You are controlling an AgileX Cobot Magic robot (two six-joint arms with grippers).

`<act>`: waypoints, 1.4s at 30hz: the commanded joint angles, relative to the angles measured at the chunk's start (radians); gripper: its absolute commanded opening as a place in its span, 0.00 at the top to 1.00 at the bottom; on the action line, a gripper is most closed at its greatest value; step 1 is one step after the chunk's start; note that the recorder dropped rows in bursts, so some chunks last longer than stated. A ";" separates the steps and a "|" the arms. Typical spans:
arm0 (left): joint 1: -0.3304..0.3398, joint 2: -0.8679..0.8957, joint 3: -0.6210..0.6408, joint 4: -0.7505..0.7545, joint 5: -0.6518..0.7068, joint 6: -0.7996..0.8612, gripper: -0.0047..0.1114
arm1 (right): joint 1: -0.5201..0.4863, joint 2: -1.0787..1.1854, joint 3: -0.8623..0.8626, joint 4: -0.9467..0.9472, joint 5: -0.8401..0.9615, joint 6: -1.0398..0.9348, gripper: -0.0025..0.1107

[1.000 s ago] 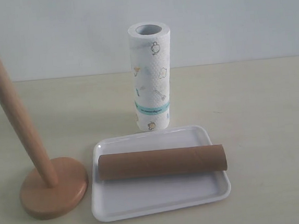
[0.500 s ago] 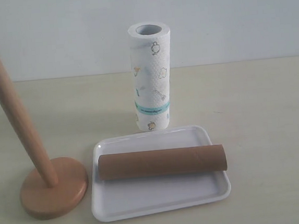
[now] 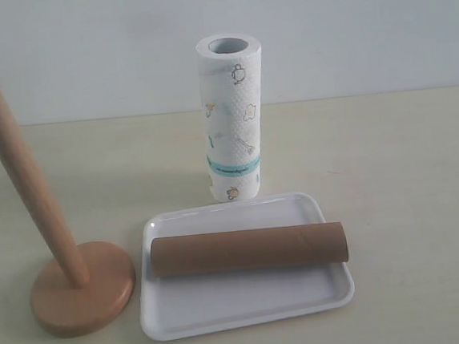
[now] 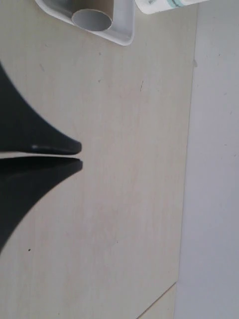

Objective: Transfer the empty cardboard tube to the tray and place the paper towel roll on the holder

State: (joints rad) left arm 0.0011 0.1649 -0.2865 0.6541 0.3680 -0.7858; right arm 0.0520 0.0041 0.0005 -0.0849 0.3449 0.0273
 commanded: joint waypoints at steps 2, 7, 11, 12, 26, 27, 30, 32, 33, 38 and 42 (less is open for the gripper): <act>0.005 -0.010 0.027 -0.069 -0.022 0.237 0.92 | -0.003 -0.004 -0.001 0.001 -0.011 -0.005 0.97; 0.005 -0.071 0.105 -0.378 -0.058 0.677 0.92 | -0.003 -0.004 -0.001 0.001 -0.011 -0.005 0.97; 0.005 -0.146 0.192 -0.552 -0.146 0.852 0.92 | -0.003 -0.004 -0.001 0.001 -0.011 -0.005 0.97; 0.005 -0.159 0.209 -0.574 -0.158 0.857 0.92 | -0.003 -0.004 -0.001 0.001 -0.011 -0.005 0.97; 0.005 -0.165 0.287 -0.647 -0.129 0.808 0.92 | -0.003 -0.004 -0.001 0.001 -0.011 -0.005 0.97; 0.005 -0.165 0.287 -0.647 -0.113 0.793 0.92 | -0.003 -0.004 -0.001 0.001 -0.011 -0.005 0.97; 0.005 -0.165 0.287 -0.647 -0.052 0.755 0.92 | -0.003 -0.004 -0.001 0.001 -0.011 -0.005 0.97; 0.005 -0.165 0.287 -0.647 -0.040 0.755 0.92 | -0.003 -0.004 -0.001 0.001 -0.011 -0.005 0.97; 0.007 -0.165 0.287 -0.647 -0.033 0.755 0.92 | -0.003 -0.004 -0.001 0.001 -0.011 -0.005 0.97; 0.050 -0.165 0.287 -0.647 -0.026 0.723 0.92 | -0.003 -0.004 -0.001 0.001 -0.011 -0.005 0.97; 0.048 -0.165 0.287 -0.647 -0.026 0.723 0.92 | -0.003 -0.004 -0.001 0.001 -0.011 -0.005 0.97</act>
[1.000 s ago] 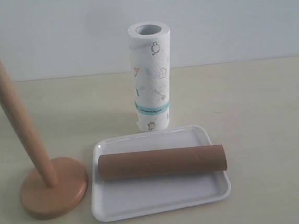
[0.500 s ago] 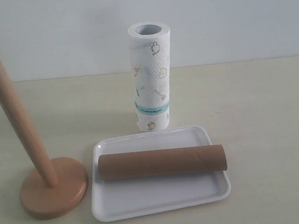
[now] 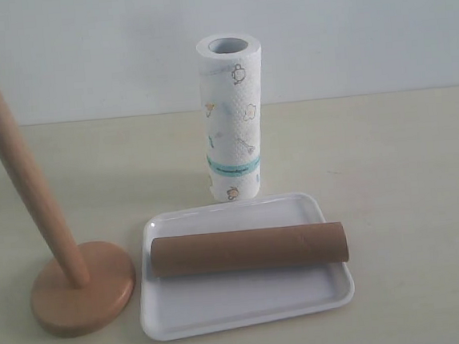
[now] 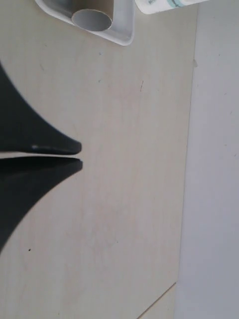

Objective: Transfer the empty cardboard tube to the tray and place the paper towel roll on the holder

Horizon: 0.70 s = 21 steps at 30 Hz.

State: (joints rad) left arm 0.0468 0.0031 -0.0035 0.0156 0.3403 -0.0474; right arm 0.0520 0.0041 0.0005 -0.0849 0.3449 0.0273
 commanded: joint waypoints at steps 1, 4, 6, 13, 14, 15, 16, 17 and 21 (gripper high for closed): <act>0.002 -0.003 0.004 -0.016 0.001 -0.020 0.92 | -0.003 -0.004 -0.001 0.001 -0.011 -0.005 0.97; 0.002 -0.003 0.004 -0.026 -0.001 -0.029 0.92 | -0.003 -0.004 -0.001 0.001 -0.011 -0.005 0.97; 0.002 -0.003 0.004 -0.026 -0.001 -0.055 0.92 | -0.003 -0.004 -0.001 0.001 -0.011 -0.005 0.97; 0.002 -0.003 0.004 -0.026 -0.001 -0.012 0.92 | -0.003 -0.004 -0.001 0.001 -0.011 -0.005 0.97; 0.002 -0.003 0.004 -0.026 -0.001 -0.012 0.92 | -0.003 -0.004 -0.001 0.001 -0.011 -0.005 0.97; 0.002 -0.003 0.004 -0.026 -0.001 -0.012 0.92 | -0.003 -0.004 -0.001 0.001 -0.011 -0.005 0.97; 0.002 -0.003 0.004 -0.026 -0.003 -0.012 0.92 | -0.003 -0.004 -0.001 0.001 -0.011 -0.005 0.97; 0.002 -0.003 0.004 -0.026 -0.003 -0.012 0.92 | -0.003 -0.004 -0.001 0.001 -0.011 -0.005 0.97; 0.002 -0.003 0.004 -0.026 -0.003 -0.012 0.92 | -0.003 -0.004 -0.001 0.001 -0.011 -0.005 0.97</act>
